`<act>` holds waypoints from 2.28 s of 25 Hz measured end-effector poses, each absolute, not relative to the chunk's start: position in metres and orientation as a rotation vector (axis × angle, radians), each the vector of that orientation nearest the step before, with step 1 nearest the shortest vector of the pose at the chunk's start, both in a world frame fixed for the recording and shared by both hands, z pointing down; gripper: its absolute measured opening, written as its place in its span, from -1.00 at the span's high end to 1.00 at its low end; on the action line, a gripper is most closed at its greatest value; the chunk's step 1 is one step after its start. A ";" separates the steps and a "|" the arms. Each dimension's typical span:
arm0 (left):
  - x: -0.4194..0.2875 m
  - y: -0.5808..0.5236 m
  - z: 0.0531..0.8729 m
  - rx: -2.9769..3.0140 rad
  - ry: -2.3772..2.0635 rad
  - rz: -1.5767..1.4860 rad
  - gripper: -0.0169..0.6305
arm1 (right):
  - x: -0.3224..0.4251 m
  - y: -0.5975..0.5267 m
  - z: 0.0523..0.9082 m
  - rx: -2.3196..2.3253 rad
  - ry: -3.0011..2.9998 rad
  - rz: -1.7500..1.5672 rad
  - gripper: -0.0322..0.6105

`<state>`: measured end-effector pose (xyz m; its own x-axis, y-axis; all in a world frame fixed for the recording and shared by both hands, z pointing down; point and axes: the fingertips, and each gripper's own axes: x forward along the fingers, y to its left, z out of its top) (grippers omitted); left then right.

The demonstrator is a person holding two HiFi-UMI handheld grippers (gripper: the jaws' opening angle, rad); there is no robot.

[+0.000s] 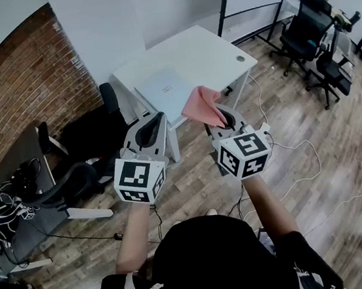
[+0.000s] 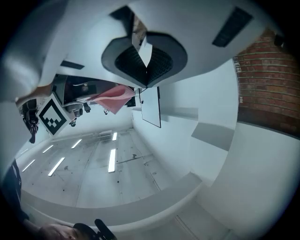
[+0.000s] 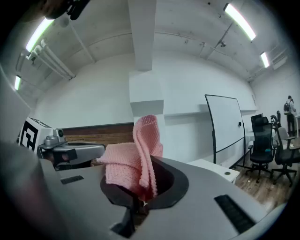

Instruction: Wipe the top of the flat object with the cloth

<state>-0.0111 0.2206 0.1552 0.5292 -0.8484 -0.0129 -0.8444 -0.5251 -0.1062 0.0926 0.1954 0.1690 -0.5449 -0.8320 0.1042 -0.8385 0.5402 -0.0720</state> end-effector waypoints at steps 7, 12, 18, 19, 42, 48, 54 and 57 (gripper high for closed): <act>-0.010 0.224 0.159 -2.664 1.474 -0.074 0.91 | 0.091 0.199 0.173 1.453 -2.718 0.208 0.76; -0.005 0.225 0.163 -2.674 1.471 -0.095 0.91 | 0.095 0.202 0.178 1.434 -2.714 0.222 0.76; 0.010 0.228 0.173 -2.669 1.479 -0.154 0.91 | 0.113 0.206 0.183 1.427 -2.707 0.238 0.76; 0.012 0.228 0.175 -2.668 1.484 -0.165 0.91 | 0.117 0.205 0.183 1.428 -2.707 0.242 0.76; 0.054 0.222 0.197 -2.599 1.597 -0.310 0.91 | 0.183 0.186 0.209 1.372 -2.757 0.368 0.76; 0.052 0.203 0.198 -2.604 1.589 -0.294 0.91 | 0.175 0.168 0.217 1.351 -2.740 0.377 0.76; 0.044 0.169 0.200 -2.622 1.575 -0.262 0.91 | 0.164 0.139 0.224 1.357 -2.722 0.376 0.76; 0.032 0.146 0.203 -2.636 1.569 -0.250 0.91 | 0.150 0.117 0.229 1.359 -2.710 0.386 0.76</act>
